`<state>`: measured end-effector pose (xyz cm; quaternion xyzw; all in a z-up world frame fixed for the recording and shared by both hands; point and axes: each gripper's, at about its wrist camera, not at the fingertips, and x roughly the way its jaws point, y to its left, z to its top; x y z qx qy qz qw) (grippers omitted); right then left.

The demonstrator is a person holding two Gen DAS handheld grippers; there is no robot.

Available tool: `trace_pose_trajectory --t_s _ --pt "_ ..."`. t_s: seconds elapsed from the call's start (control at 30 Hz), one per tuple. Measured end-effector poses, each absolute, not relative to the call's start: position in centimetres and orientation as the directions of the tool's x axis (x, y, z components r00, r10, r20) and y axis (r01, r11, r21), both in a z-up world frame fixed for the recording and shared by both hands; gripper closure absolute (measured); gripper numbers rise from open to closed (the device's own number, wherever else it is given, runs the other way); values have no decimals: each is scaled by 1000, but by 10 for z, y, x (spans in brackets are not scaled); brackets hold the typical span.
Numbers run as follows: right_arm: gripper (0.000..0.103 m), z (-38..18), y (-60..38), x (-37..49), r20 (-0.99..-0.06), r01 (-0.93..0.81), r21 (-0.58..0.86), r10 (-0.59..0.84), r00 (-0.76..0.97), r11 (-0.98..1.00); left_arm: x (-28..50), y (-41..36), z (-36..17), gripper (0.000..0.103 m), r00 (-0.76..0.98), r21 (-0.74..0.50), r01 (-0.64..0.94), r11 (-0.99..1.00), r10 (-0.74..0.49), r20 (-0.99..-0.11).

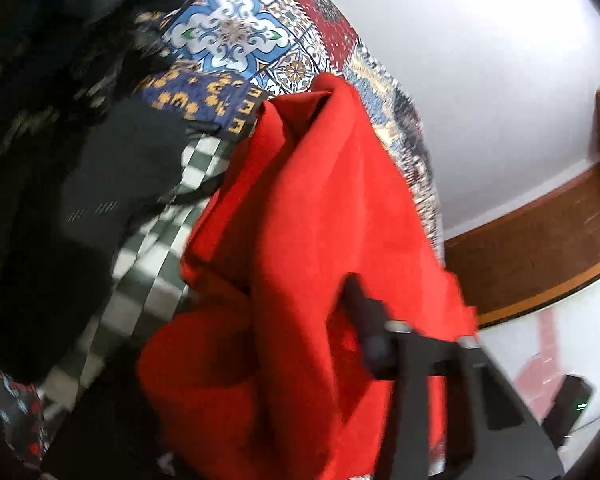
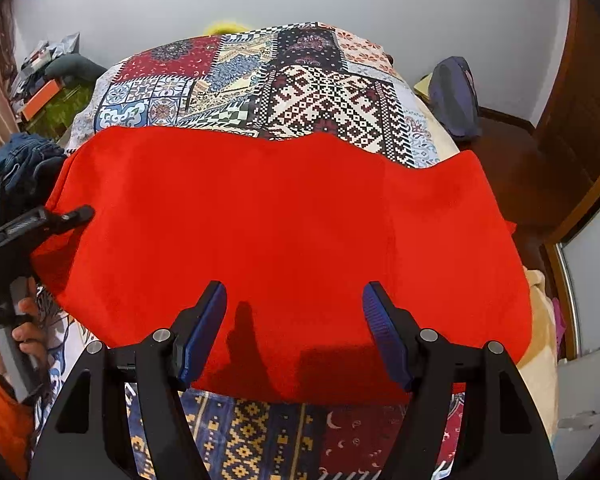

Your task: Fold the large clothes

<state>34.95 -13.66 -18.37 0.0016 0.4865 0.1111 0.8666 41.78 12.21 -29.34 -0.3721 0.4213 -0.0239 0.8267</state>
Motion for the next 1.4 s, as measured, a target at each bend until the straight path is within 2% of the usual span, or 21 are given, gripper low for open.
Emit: trace_pose_trajectory --t_s 0.07,0.1,0.3,0.43,0.57,0.77,0.83,1.0,1.17,1.4 --pt "36 -183 -135 349 -847 -189 108 190 496 976 421 117 -286 84 644 -600 -272 752 -321 -694" --pt "36 -183 -135 349 -849 -188 106 188 494 976 421 116 -282 87 646 -589 -269 762 -311 -697" --pt "36 -162 -125 344 -836 -204 132 220 502 970 400 112 -209 98 723 -538 -157 828 -275 -634" --pt "36 -148 -103 341 -820 -240 148 255 512 959 383 103 -154 98 767 -490 -68 869 -268 -582" --pt "36 -141 -69 337 -809 -294 181 312 499 939 357 100 -102 98 830 -380 -72 922 -156 -536" --pt "35 -160 -6 333 -818 -385 266 418 395 884 331 115 -72 98 869 -251 -135 958 -7 -495" --pt "34 -174 16 330 -826 -414 292 445 345 862 330 117 -73 98 864 -227 -138 964 5 -504" --pt "34 -199 42 321 -848 -467 306 460 262 830 338 105 -90 98 830 -212 -120 970 -19 -557" --pt "34 -184 -2 316 -822 -449 356 503 267 820 352 66 -85 98 832 -198 -46 979 -72 -550" --pt "33 -169 -130 309 -830 -246 234 325 453 941 380 -19 -80 98 797 -240 136 961 -250 -550"
